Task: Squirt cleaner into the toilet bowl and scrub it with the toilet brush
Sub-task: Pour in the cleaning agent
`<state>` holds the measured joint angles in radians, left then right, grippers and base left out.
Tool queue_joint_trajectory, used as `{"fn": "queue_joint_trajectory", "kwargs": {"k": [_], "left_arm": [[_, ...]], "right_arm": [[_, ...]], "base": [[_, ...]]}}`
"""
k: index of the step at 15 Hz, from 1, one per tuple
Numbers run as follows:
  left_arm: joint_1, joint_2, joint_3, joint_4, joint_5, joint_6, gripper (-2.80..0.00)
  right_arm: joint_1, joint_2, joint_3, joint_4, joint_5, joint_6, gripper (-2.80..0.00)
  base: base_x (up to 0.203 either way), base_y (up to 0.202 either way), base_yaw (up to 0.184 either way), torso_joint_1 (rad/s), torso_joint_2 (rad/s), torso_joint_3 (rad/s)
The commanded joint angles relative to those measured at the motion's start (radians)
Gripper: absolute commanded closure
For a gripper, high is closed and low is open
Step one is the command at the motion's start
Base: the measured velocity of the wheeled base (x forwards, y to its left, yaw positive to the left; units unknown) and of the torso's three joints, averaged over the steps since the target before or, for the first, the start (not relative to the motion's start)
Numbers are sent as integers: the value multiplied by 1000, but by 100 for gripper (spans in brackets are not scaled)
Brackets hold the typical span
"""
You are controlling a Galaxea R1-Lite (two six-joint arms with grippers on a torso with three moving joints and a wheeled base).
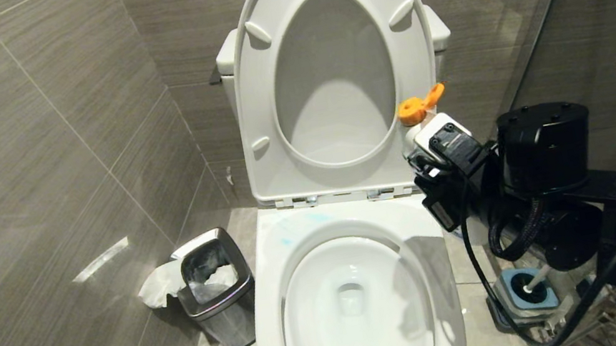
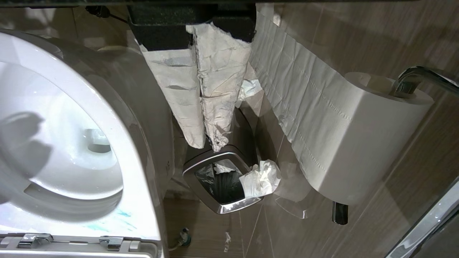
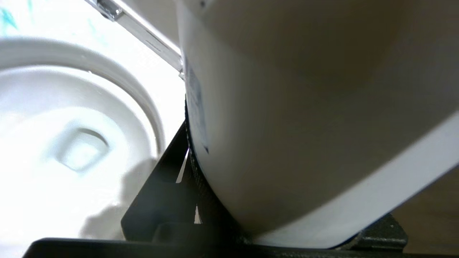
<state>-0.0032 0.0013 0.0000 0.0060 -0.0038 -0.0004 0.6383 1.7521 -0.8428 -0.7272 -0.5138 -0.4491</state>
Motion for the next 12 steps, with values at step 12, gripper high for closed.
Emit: {"fn": "queue_joint_trajectory", "kwargs": {"k": [12], "left_arm": [[0,0,2,0,-1,-1,0]], "right_arm": [[-31,14,-35,-3,-6,-616,0]], "base": [[0,0,0,0,0,0]]}}
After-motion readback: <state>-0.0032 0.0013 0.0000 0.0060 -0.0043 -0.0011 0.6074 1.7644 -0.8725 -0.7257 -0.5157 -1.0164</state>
